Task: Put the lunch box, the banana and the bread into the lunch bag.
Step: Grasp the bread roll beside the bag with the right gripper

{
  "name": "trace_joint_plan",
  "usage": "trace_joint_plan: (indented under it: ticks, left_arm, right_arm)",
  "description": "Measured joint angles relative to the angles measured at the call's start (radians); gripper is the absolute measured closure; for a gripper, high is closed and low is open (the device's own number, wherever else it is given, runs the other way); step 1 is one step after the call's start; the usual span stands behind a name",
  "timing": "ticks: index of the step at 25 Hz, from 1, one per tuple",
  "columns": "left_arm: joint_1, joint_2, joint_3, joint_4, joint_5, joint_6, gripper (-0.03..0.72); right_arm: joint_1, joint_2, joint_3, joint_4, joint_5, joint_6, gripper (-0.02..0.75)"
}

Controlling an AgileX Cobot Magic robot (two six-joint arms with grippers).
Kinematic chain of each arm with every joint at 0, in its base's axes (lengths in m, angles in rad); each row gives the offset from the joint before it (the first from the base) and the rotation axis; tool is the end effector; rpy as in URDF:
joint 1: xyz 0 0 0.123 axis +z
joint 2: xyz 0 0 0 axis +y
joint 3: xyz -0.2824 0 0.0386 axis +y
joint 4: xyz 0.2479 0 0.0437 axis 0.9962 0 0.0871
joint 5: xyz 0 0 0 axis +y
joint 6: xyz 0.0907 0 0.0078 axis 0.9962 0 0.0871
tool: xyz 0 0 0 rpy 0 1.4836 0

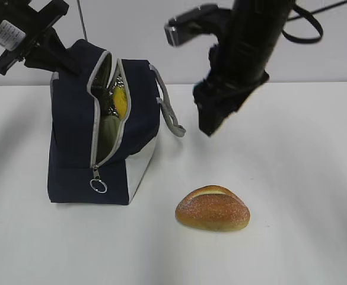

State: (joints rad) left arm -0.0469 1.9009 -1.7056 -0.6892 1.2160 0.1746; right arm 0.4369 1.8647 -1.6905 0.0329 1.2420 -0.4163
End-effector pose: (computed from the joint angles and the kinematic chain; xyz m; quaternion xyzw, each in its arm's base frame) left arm 0.4009 -0.0732 0.3035 0.0262 0.9369 -0.3208 0.1365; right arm 0.3541 0.1685 0.2938 -0.4076 0.9050 0.0173 0.1204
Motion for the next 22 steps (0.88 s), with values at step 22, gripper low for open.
trace_joint_plan:
  ticks: [22]
  left_arm:
    - [0.0, 0.0, 0.0, 0.0, 0.001, 0.004, 0.691]
  right_arm:
    - [0.0, -0.13, 0.466, 0.127, -0.307, -0.47, 0.087]
